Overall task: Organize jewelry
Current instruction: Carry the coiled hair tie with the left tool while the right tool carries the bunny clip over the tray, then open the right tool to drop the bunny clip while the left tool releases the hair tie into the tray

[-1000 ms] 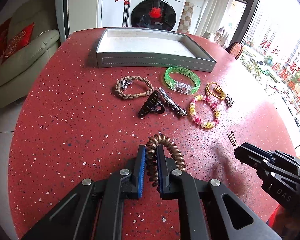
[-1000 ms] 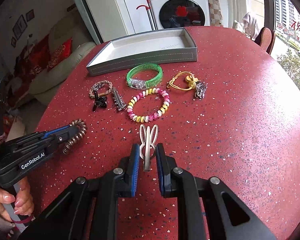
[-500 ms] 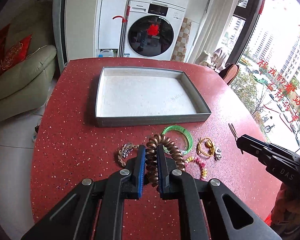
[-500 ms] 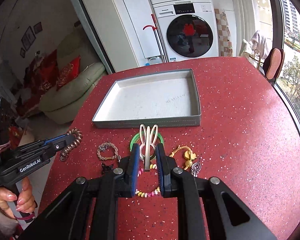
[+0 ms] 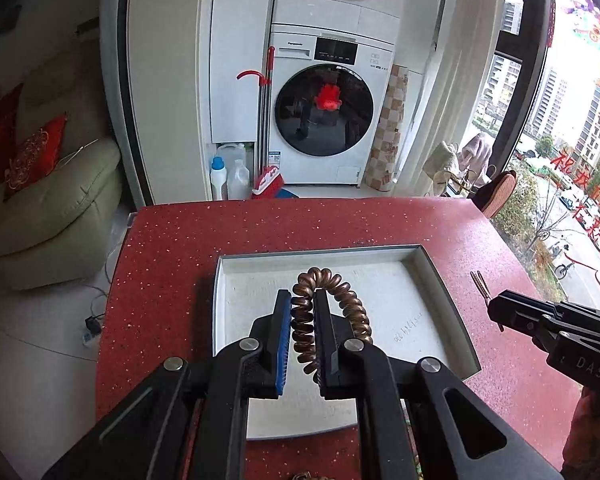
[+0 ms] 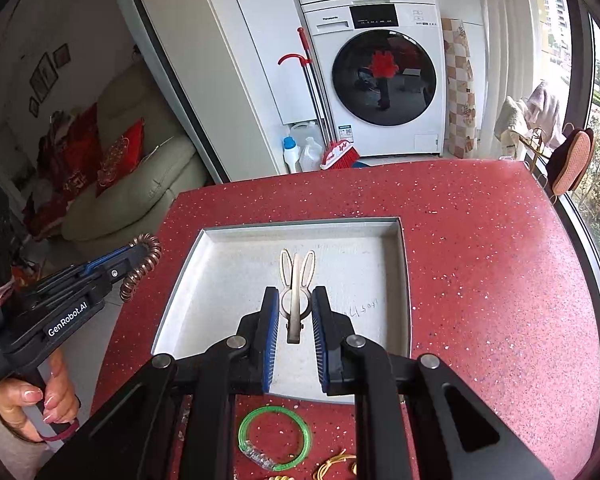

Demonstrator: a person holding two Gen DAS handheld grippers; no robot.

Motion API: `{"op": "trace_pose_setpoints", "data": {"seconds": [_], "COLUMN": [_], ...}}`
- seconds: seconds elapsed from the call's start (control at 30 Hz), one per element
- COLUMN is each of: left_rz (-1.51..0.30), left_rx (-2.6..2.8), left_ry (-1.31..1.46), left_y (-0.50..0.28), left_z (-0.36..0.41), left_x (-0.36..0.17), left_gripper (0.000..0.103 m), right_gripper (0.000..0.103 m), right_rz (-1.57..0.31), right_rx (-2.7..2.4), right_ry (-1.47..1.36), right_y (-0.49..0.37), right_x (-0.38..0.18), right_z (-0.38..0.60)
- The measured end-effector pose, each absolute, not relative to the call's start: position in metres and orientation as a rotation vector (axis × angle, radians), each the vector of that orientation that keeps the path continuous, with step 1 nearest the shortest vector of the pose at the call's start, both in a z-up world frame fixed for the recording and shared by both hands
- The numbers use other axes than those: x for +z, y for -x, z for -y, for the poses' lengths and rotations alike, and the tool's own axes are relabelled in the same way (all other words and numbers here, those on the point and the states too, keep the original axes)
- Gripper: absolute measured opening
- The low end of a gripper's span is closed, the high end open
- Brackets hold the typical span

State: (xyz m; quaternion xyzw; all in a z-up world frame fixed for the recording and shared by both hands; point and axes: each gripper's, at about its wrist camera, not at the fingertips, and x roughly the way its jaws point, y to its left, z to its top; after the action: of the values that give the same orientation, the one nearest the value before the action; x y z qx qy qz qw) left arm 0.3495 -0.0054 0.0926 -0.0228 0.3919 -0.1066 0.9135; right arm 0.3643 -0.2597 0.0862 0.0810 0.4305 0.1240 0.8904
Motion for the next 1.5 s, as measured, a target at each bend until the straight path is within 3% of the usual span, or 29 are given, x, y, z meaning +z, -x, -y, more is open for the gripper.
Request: {"op": "trace_pose_setpoints", "data": {"seconds": [0.4, 0.73, 0.83, 0.87, 0.9, 1.17, 1.27, 1.5], "left_rz": [-0.968, -0.992, -0.987, -0.990, -0.990, -0.948, -0.923, -0.877], "left_rx": [-0.194, -0.127, -0.113, -0.112, -0.113, -0.125, -0.104, -0.111], "left_ry": [0.007, -0.082, -0.084, -0.081, -0.076, -0.054, -0.047, -0.054], "left_y": [-0.396, -0.396, -0.395, -0.395, -0.395, -0.385, -0.380, -0.369], "left_z": [0.025, 0.036, 0.036, 0.036, 0.035, 0.031, 0.026, 0.026], "left_x": [-0.016, -0.042, -0.041, -0.040, -0.039, -0.029, -0.026, -0.012], "left_gripper": [0.030, 0.030, 0.030, 0.030, 0.030, 0.031, 0.103, 0.103], "right_gripper": [0.018, 0.019, 0.033, 0.045, 0.050, 0.053, 0.054, 0.054], "right_rz": [-1.034, -1.057, -1.056, -1.059, -1.057, -1.006, -0.990, -0.978], "right_rx": [0.185, 0.160, 0.174, 0.171, 0.168, 0.182, 0.182, 0.188], "right_ry": [-0.140, -0.110, -0.121, -0.128, -0.135, -0.183, -0.188, -0.225], "right_y": [-0.418, -0.414, -0.412, -0.411, -0.409, -0.390, -0.382, -0.367], "right_x": [-0.011, -0.033, -0.032, -0.031, -0.029, -0.009, -0.003, 0.005], "right_z": [0.249, 0.250, 0.250, 0.250, 0.251, 0.258, 0.259, 0.261]}}
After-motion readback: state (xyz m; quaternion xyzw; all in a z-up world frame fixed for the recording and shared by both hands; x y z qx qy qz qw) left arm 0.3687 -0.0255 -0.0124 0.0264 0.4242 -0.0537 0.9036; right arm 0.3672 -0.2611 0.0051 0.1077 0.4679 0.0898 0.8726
